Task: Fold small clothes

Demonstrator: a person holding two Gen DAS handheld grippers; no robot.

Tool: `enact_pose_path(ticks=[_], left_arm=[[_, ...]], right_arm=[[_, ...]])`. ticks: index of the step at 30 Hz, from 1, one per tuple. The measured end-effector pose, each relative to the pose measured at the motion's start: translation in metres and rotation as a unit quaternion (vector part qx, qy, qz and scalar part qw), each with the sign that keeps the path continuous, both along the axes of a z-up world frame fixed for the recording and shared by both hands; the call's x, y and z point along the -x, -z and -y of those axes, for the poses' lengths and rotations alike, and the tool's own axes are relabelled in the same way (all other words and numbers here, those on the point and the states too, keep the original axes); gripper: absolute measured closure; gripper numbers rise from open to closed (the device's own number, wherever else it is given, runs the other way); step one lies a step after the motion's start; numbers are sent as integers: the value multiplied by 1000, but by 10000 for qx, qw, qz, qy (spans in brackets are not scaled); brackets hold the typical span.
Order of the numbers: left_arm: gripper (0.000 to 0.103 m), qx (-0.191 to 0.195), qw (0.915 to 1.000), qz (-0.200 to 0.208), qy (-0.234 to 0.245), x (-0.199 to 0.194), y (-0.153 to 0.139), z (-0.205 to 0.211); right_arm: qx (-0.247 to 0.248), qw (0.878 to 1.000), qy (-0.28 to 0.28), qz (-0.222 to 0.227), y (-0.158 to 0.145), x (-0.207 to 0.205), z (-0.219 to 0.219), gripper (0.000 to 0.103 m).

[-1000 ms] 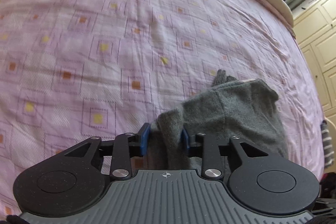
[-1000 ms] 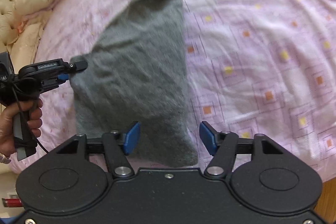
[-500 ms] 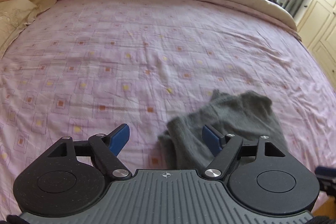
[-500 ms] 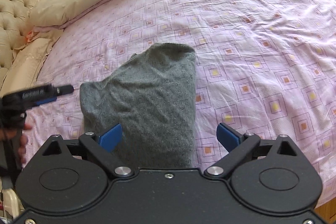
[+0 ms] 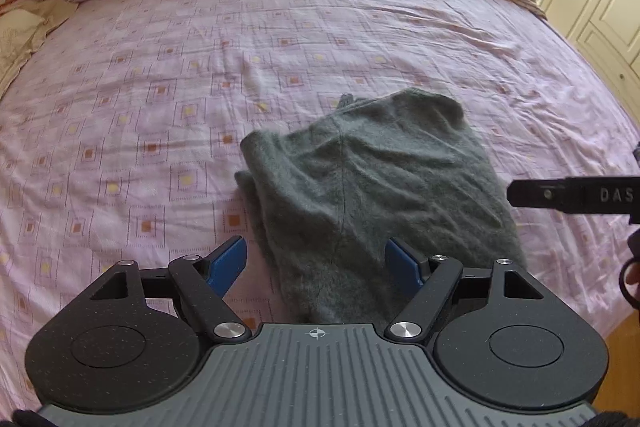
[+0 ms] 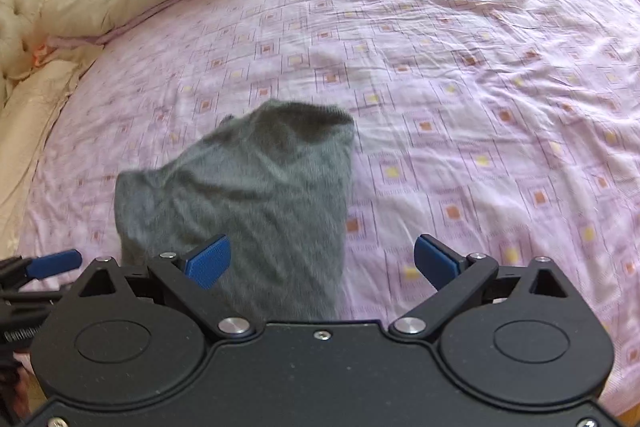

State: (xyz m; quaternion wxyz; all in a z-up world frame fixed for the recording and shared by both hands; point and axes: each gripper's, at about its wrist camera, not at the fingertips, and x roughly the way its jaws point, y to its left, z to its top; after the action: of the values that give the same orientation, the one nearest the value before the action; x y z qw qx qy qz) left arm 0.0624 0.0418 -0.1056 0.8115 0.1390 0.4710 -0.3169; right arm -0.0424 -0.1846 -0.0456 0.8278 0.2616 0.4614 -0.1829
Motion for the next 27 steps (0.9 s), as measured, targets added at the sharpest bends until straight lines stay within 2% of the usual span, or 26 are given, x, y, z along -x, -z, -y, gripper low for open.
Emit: enact_pose_path(ticks=[7, 15, 20, 27], left_arm=[[28, -242, 9995, 137, 115, -29, 14, 25], [25, -819, 9966, -46, 107, -66, 55, 33], [10, -914, 9957, -142, 68, -82, 65, 29], [8, -716, 9965, -393, -173, -93, 66, 21]], right_arm=[[19, 9999, -2, -147, 13, -31, 7, 3], [-127, 9946, 16, -1031, 67, -67, 20, 1], [-277, 9944, 13, -1024, 77, -77, 28, 0], [-137, 9962, -87, -859, 73, -83, 31, 1]])
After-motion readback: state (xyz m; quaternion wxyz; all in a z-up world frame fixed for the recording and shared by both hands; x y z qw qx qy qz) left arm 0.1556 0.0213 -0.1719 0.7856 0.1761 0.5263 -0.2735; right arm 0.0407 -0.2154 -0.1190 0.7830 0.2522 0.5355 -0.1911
